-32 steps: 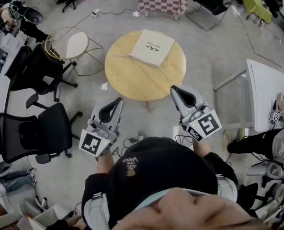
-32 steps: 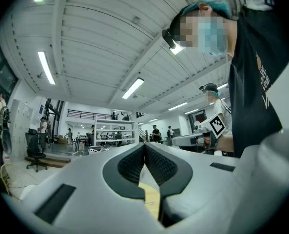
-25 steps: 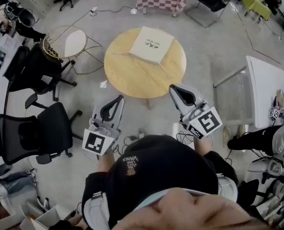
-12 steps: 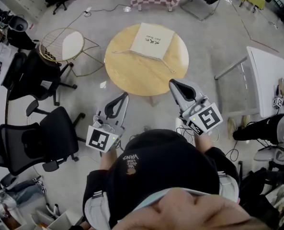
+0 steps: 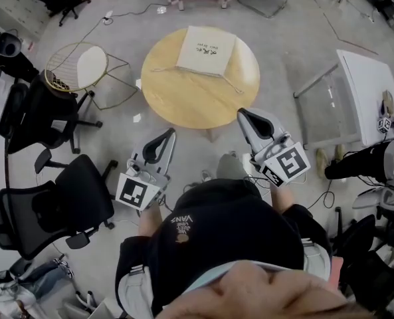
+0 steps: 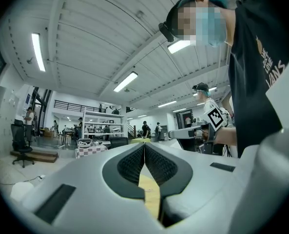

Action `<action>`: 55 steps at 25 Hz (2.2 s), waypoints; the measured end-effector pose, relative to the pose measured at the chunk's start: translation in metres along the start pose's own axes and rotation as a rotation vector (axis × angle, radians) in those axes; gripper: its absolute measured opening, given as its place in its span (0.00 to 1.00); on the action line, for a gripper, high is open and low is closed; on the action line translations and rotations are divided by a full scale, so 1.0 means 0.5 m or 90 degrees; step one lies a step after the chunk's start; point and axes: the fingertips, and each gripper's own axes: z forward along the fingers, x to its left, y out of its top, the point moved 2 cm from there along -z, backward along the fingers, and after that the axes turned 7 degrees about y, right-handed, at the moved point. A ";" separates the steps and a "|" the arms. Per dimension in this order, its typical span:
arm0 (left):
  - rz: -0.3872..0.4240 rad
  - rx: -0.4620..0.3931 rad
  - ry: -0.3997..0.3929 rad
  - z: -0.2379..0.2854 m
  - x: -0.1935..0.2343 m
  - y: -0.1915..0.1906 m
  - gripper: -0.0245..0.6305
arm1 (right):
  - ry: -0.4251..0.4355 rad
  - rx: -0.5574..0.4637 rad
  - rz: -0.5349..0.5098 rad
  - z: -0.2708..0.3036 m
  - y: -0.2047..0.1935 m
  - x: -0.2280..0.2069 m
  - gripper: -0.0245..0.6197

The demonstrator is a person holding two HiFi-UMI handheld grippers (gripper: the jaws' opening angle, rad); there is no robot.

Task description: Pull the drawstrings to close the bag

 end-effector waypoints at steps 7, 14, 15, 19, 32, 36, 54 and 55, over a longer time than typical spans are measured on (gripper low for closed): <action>-0.001 0.029 -0.018 0.040 0.003 -0.024 0.04 | -0.008 0.011 0.023 0.011 -0.017 -0.035 0.04; 0.009 0.039 -0.006 0.103 0.016 -0.024 0.04 | 0.000 0.012 0.039 0.040 -0.014 -0.098 0.04; 0.004 0.039 -0.007 0.112 0.020 -0.025 0.04 | 0.003 0.013 0.041 0.046 -0.015 -0.107 0.04; -0.008 0.032 0.000 0.158 0.044 -0.026 0.04 | 0.014 0.018 0.048 0.079 -0.022 -0.158 0.04; -0.029 0.007 0.088 0.321 0.132 -0.033 0.04 | 0.064 0.022 0.047 0.160 -0.034 -0.353 0.04; -0.025 0.013 0.117 0.354 0.146 -0.038 0.04 | 0.088 0.020 0.044 0.179 -0.036 -0.397 0.04; -0.014 0.008 0.140 0.435 0.259 -0.083 0.04 | 0.064 0.009 0.067 0.234 -0.079 -0.480 0.04; -0.014 0.010 0.132 0.441 0.269 -0.083 0.04 | 0.054 0.009 0.071 0.237 -0.081 -0.485 0.04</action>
